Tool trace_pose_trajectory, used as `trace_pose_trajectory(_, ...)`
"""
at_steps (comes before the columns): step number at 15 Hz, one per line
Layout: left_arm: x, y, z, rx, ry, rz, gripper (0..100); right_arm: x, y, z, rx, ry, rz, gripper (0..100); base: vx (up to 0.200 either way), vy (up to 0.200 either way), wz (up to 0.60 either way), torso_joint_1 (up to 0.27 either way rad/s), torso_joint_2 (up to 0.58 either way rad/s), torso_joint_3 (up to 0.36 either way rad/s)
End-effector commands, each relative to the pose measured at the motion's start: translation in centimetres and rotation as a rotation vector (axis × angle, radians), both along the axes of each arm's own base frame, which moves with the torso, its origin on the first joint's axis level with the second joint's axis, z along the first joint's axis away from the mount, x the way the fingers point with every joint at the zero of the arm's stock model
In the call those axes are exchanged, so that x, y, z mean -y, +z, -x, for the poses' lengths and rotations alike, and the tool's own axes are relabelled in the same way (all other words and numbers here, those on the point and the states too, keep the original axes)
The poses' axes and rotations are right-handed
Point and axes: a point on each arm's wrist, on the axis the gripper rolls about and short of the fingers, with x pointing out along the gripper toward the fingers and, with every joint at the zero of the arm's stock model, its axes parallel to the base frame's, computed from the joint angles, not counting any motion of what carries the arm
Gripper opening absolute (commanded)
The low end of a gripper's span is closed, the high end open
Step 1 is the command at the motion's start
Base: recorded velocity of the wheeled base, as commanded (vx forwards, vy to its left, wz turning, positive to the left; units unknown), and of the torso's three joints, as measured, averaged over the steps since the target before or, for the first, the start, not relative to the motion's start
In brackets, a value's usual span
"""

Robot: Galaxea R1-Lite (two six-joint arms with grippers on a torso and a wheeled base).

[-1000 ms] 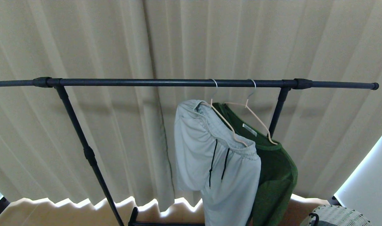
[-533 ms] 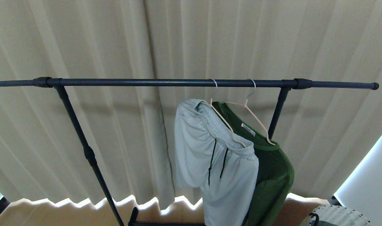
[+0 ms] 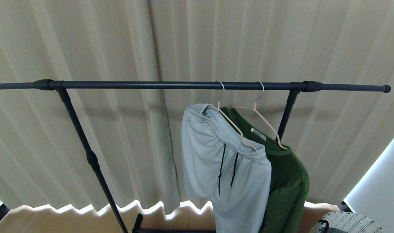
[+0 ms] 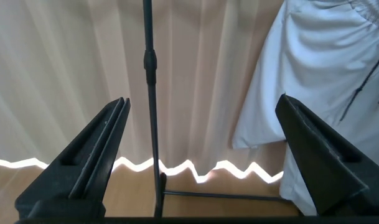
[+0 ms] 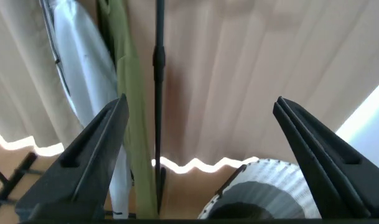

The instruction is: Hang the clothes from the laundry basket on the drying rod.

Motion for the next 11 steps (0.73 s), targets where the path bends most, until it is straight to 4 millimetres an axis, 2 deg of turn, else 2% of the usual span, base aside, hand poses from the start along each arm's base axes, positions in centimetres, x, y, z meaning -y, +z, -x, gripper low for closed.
trace_pose_trajectory(1,0.00,0.00,0.00,0.001,0.001,0.001,100,0.02,-0.04,0.00,0.001,0.000,-0.003,100,0.000,0.000,0.00,0.000,0.00,0.000)
trace_pose_trajectory(11,0.00,0.00,0.00,0.000,0.001,-0.001,100,0.07,-0.02,0.00,0.001,-0.030,-0.032,100,0.000,0.000,0.00,0.000,0.00,0.000)
